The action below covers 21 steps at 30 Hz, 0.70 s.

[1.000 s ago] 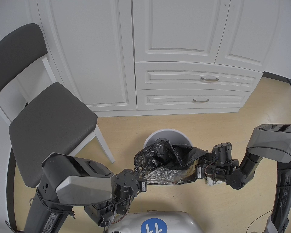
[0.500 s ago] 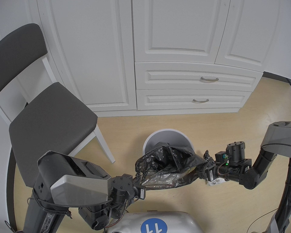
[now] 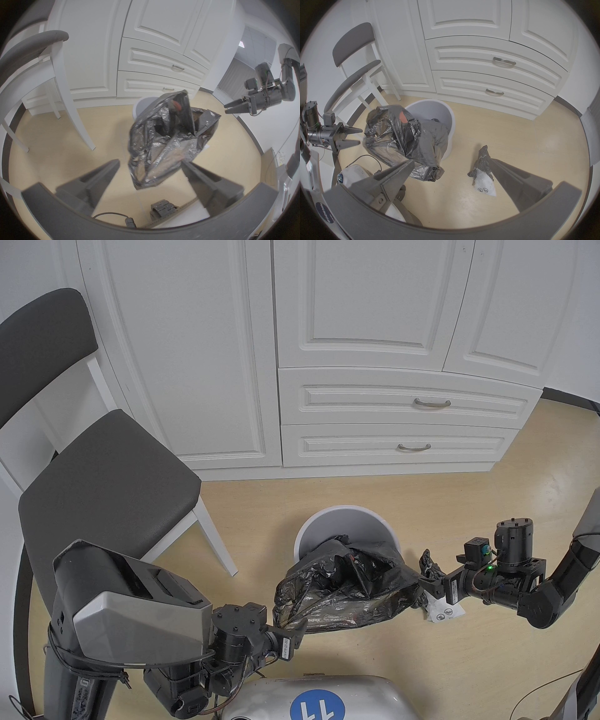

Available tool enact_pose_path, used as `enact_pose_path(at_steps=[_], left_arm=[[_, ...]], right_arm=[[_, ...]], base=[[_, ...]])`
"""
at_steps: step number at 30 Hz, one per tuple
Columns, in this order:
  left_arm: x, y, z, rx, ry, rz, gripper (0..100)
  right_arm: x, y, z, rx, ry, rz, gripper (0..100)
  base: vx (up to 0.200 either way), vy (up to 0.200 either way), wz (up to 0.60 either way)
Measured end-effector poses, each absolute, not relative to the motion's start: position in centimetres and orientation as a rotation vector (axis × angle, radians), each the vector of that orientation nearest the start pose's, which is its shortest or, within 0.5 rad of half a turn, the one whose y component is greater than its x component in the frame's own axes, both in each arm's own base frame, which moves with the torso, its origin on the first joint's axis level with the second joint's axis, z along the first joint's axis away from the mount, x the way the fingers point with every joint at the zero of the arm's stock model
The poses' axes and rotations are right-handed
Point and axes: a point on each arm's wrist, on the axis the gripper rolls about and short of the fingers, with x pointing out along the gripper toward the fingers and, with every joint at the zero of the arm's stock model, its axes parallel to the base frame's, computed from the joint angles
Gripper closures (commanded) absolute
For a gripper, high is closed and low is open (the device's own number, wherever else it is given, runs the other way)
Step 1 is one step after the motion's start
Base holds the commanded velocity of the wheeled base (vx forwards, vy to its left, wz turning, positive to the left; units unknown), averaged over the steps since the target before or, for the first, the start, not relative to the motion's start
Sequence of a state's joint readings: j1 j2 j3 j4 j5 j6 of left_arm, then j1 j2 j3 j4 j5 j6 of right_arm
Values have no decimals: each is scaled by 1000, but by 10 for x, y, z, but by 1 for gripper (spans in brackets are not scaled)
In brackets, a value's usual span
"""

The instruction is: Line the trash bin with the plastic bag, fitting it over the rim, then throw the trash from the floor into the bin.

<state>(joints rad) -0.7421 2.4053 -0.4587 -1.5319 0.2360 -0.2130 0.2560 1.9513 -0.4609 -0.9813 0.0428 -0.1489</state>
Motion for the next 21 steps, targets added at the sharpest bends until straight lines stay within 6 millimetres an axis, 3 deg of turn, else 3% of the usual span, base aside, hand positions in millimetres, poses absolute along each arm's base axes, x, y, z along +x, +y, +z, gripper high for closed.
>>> enact_pose_path(at_steps=[7,13,21], left_arm=[[232,-205,-24,61,430,-493,0],[231,-200,-2,133,359,-503,0],[248,-214,15,186,295,-464,0]], right_arm=[[278,76,62,-207,483,333,0],[273,83,58,-308,488,330,0],[277,96,51,-431,404,297,0]], base=[[0,0,0],[0,0,0],[0,0,0]])
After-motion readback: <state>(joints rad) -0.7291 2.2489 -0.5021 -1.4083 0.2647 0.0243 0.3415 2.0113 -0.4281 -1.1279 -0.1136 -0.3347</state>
